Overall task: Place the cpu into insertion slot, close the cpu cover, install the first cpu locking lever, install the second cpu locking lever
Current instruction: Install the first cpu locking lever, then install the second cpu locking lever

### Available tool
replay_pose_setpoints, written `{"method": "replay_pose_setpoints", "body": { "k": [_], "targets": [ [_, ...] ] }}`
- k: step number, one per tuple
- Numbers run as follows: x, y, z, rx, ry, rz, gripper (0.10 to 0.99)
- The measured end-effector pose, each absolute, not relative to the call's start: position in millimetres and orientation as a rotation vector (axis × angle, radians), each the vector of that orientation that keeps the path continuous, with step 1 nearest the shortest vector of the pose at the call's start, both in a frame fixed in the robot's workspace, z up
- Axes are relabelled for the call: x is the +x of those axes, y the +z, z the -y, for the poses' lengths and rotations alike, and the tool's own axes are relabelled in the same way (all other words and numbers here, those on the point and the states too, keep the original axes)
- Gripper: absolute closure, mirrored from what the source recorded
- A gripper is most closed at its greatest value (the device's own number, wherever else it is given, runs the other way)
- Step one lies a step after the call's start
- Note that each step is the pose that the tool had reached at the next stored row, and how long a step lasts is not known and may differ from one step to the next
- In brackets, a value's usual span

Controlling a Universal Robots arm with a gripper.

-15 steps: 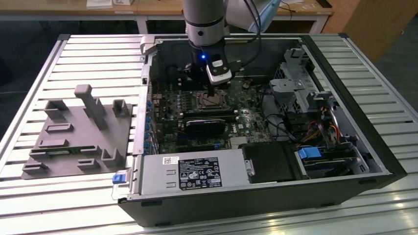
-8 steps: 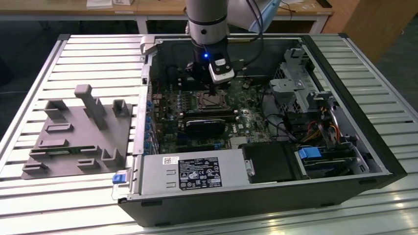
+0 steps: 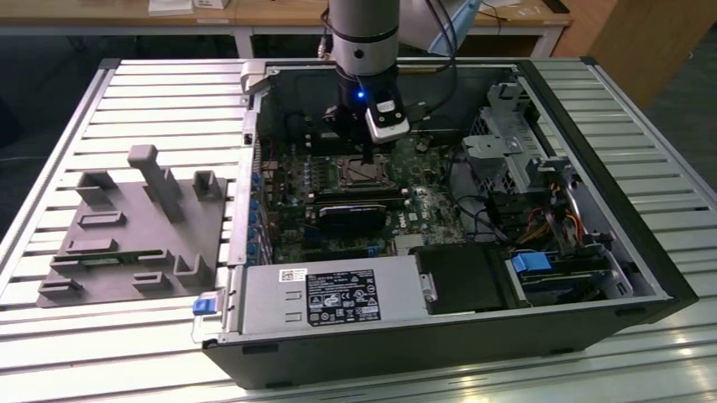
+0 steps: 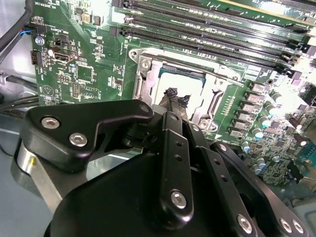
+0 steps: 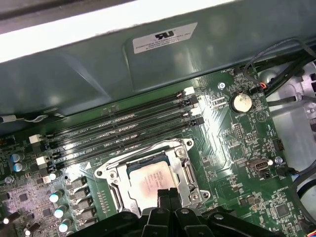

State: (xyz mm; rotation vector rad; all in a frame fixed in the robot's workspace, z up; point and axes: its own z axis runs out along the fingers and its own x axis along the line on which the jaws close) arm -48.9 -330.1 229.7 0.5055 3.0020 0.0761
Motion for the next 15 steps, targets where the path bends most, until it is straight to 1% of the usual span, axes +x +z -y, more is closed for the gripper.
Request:
{"method": "replay_pose_setpoints", "body": {
  "k": [15],
  "targets": [
    [-48.7,231.9,330.9,0.506,0.076,-3.003,0.984]
  ]
}}
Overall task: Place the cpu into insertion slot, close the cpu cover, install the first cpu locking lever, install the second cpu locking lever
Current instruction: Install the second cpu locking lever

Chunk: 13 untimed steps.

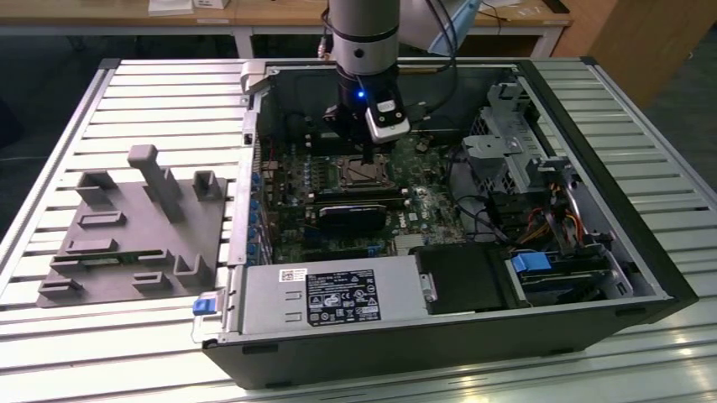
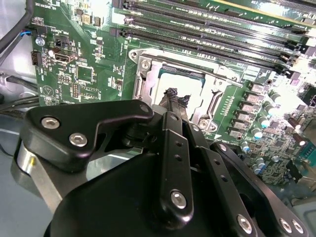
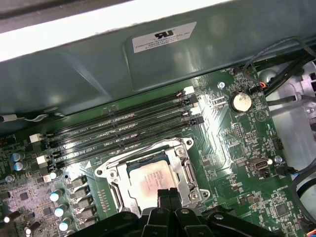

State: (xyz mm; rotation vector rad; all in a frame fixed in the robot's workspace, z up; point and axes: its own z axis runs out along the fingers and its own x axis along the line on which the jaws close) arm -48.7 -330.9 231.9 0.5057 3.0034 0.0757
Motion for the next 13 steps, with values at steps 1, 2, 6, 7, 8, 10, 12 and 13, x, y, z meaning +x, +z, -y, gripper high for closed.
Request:
{"method": "replay_pose_setpoints", "body": {
  "k": [1,2,6,7,8,10,12,13],
  "targets": [
    [-49,233,331,0.506,0.076,-3.003,0.984],
    [-49,235,331,0.506,0.076,-3.003,0.984],
    [-49,240,332,0.506,0.076,-3.003,0.984],
    [-49,240,333,0.506,0.076,-3.003,0.984],
    [-49,241,334,0.506,0.076,-3.003,0.984],
    [-49,241,338,0.506,0.076,-3.003,0.984],
    [-49,241,342,0.506,0.076,-3.003,0.984],
    [-49,241,344,0.506,0.076,-3.003,0.984]
  ]
}}
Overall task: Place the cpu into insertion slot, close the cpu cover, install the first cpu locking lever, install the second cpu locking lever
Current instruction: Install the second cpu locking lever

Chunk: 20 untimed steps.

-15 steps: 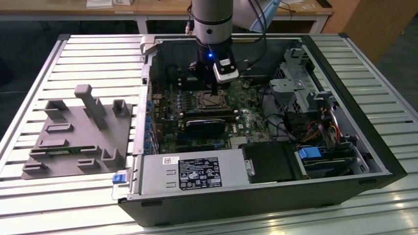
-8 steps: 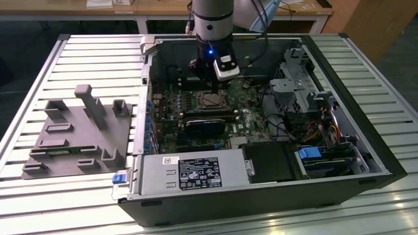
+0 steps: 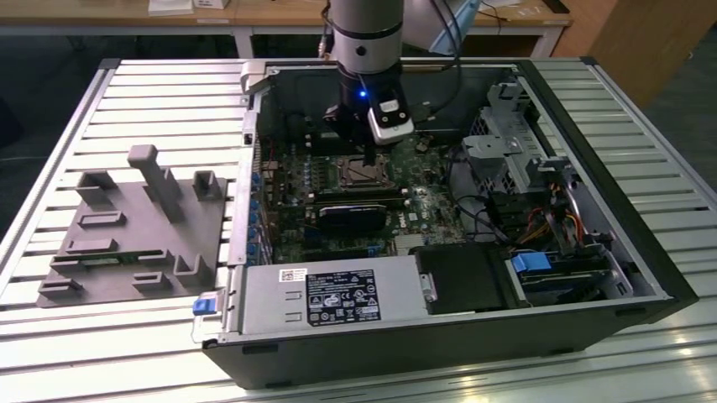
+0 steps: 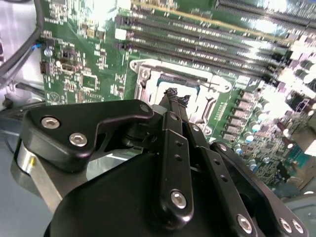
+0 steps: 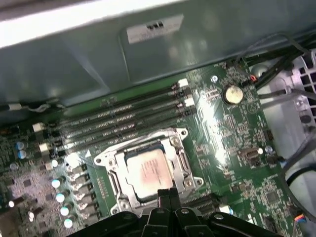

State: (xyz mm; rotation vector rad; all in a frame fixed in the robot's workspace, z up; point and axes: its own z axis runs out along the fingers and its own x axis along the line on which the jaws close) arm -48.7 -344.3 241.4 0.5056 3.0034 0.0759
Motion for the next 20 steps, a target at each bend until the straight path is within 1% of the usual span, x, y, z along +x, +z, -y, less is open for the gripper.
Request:
{"method": "replay_pose_setpoints", "body": {
  "k": [9,20],
  "targets": [
    [-49,241,362,0.506,0.076,-3.003,0.984],
    [-54,238,366,0.420,0.080,-3.018,0.984]
  ]
}}
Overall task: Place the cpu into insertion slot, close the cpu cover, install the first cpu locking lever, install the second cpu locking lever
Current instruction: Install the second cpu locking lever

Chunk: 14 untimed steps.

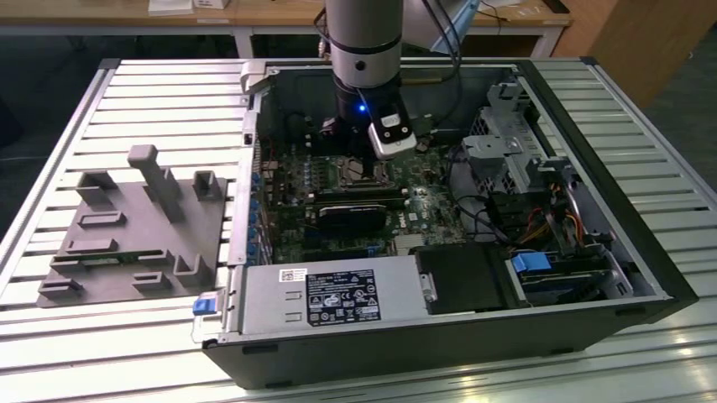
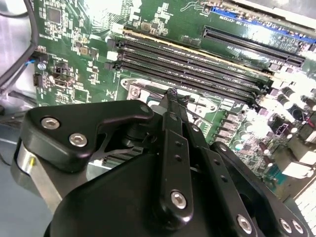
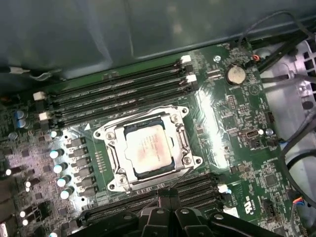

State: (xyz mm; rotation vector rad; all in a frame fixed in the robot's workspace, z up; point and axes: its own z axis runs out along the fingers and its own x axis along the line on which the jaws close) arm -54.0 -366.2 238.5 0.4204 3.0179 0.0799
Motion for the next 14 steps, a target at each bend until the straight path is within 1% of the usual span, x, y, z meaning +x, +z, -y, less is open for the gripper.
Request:
{"method": "replay_pose_setpoints", "body": {
  "k": [7,14],
  "targets": [
    [-58,235,366,0.322,0.088,-3.032,0.984],
    [-64,232,369,0.296,0.139,-3.036,0.984]
  ]
}}
